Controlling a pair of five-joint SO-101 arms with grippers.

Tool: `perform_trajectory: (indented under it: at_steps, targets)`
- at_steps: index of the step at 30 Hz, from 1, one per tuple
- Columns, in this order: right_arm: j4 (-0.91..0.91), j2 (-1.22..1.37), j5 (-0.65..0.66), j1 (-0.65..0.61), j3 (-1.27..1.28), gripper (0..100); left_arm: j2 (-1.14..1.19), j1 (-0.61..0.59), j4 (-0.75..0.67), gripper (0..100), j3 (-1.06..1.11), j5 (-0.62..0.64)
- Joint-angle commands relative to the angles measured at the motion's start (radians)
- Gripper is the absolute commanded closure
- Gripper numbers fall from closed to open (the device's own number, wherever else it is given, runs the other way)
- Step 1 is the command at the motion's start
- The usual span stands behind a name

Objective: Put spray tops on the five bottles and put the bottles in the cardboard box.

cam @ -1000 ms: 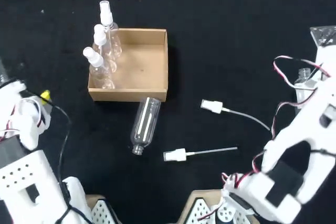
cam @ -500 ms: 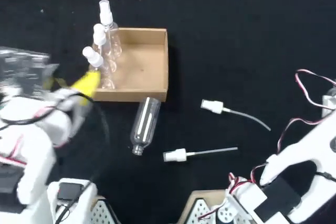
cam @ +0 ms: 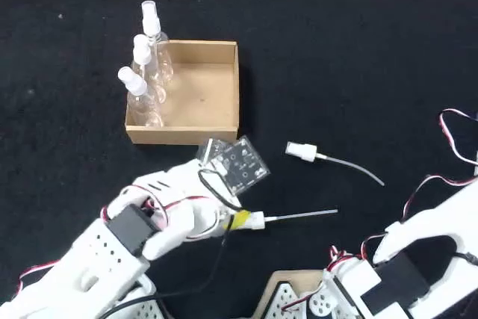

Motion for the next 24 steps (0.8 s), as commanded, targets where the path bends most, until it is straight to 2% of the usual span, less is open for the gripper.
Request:
perform_trajectory:
  at_steps: [1, 6, 13, 19, 22, 24]
  targets:
    - [-0.025, -0.058, -0.008, 0.011, -0.005, 98.8, 0.012, 0.021, -0.089, 75, 0.061, -0.011]
    - [-0.023, -0.058, -0.008, 0.0, -0.004, 98.8, 0.265, 0.03, -0.157, 75, -0.01, -0.011]
    - [-0.029, -0.058, 0.0, 0.006, -0.005, 98.8, 0.672, 0.142, -0.184, 75, -0.174, -0.012]
    - [-0.029, -0.058, 0.002, 0.008, -0.005, 98.8, 0.845, 0.159, -0.345, 75, -0.179, -0.012]
    - [-0.029, -0.058, 0.002, 0.006, -0.005, 98.8, 0.882, 0.16, -0.365, 76, -0.182, -0.008]
    - [-0.029, -0.058, 0.002, 0.005, -0.005, 98.8, 0.885, 0.163, -0.365, 80, -0.182, -0.008]
